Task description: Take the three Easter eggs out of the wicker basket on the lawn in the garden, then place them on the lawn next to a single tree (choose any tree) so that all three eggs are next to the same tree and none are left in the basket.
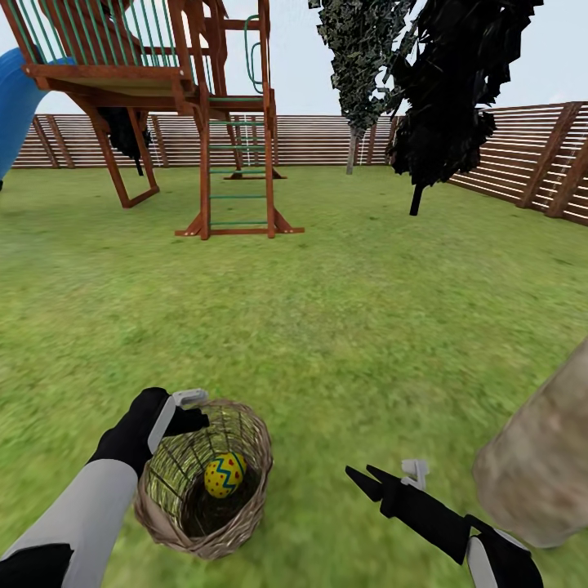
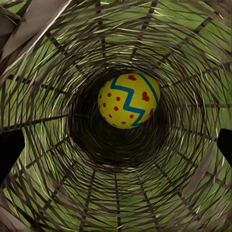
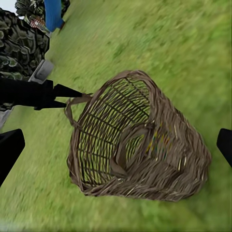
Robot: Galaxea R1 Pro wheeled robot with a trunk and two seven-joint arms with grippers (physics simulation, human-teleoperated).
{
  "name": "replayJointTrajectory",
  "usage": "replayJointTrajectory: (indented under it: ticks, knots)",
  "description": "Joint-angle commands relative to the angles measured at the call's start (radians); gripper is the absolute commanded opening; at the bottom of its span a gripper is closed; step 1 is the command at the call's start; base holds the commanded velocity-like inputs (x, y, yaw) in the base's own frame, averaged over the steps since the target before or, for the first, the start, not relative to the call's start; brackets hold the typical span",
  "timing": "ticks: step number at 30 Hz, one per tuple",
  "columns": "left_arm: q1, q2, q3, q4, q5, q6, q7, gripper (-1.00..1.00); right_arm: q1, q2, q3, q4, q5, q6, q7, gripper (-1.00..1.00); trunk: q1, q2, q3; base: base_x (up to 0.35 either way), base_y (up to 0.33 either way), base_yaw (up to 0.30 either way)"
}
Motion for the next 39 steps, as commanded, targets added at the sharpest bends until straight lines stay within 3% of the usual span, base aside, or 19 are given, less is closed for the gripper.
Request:
replayJointTrajectory:
  ticks: [1, 27, 39]
  knots:
    - [0.000, 0.000, 0.001, -0.001, 0.009, 0.004, 0.005, 1.00, -0.001, 0.001, -0.002, 0.000, -0.004, 0.006, 0.002, 1.00, 0.000, 0.000, -0.001, 0.094, 0.000, 0.000]
    - [0.001, 0.000, -0.001, -0.001, 0.009, 0.003, 0.005, 1.00, -0.001, 0.001, -0.004, 0.000, -0.004, 0.004, 0.003, 1.00, 0.000, 0.000, -0.001, 0.045, 0.000, 0.000]
    - [0.001, 0.000, -0.002, -0.001, 0.010, 0.003, 0.005, 1.00, -0.001, 0.001, -0.004, 0.000, -0.004, 0.003, 0.004, 1.00, 0.046, -0.084, -0.038, 0.000, 0.000, 0.000]
